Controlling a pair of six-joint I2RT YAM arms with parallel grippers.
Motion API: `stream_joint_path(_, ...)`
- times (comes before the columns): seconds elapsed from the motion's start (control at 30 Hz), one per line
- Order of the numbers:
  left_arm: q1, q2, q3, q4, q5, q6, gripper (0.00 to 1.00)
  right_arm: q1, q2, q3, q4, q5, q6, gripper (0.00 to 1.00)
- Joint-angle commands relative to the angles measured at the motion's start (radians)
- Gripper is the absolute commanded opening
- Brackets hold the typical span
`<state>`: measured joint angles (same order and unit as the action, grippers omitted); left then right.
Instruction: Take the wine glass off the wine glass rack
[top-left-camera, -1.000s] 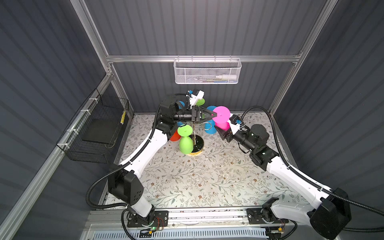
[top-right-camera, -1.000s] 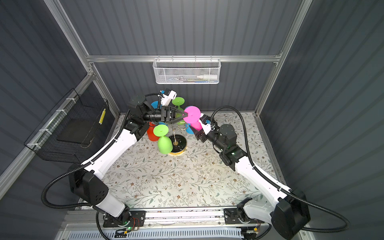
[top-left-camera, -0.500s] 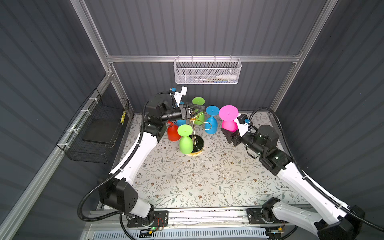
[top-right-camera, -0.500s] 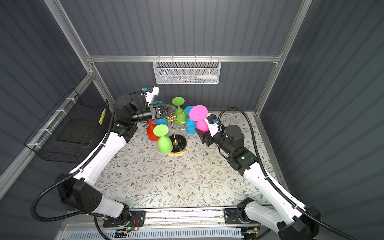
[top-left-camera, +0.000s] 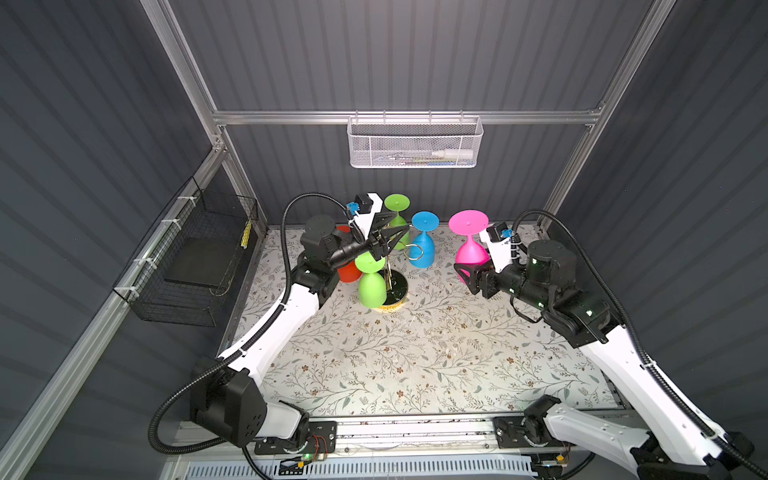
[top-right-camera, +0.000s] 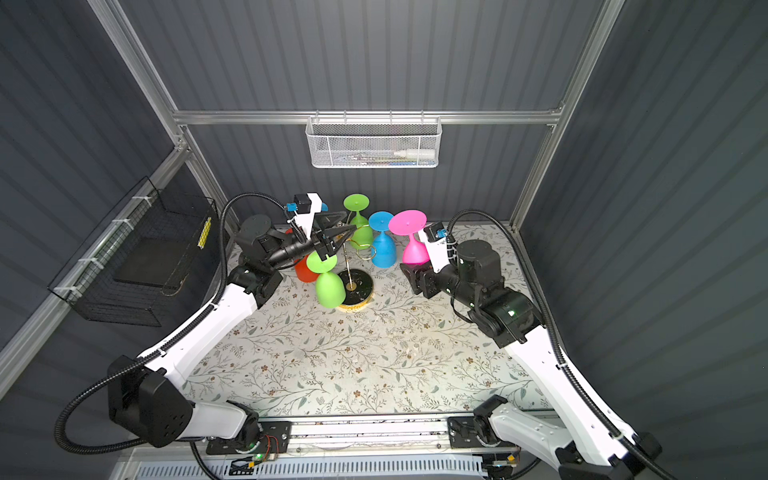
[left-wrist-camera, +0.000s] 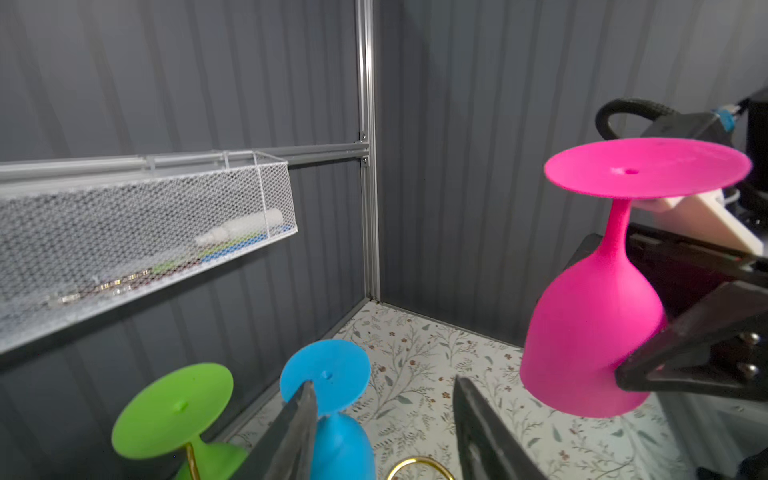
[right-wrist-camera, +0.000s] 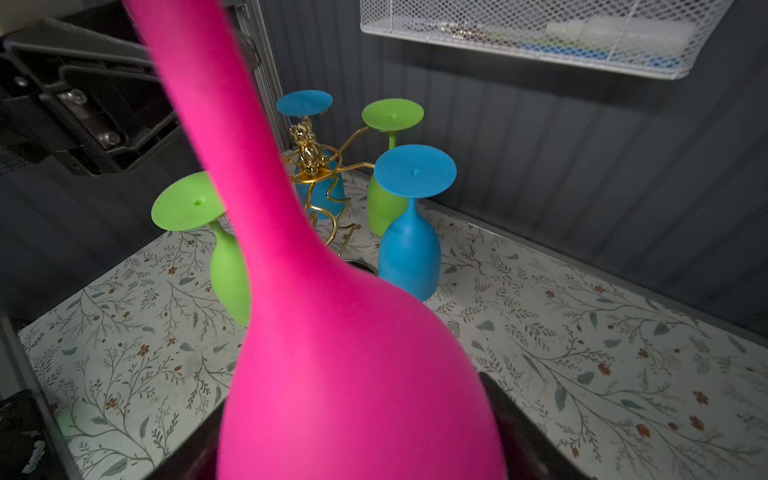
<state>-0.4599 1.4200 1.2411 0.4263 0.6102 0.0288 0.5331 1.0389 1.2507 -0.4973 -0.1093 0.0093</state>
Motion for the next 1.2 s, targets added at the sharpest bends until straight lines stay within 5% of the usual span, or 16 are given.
stream_joint_path(0.0,-0.013,0.043,0.019,0.092,0.002,0.254,0.51,0.008,0.024,0.044,-0.097,-0.023,0.033,0.46)
stream_joint_path(0.43,-0.04,0.078,0.016,0.223,0.145,0.526,0.49,0.022,0.117,0.104,-0.131,-0.084,0.065,0.46)
stream_joint_path(1.17,-0.075,0.126,0.059,0.206,0.165,0.633,0.43,0.067,0.226,0.18,-0.166,-0.101,0.059,0.45)
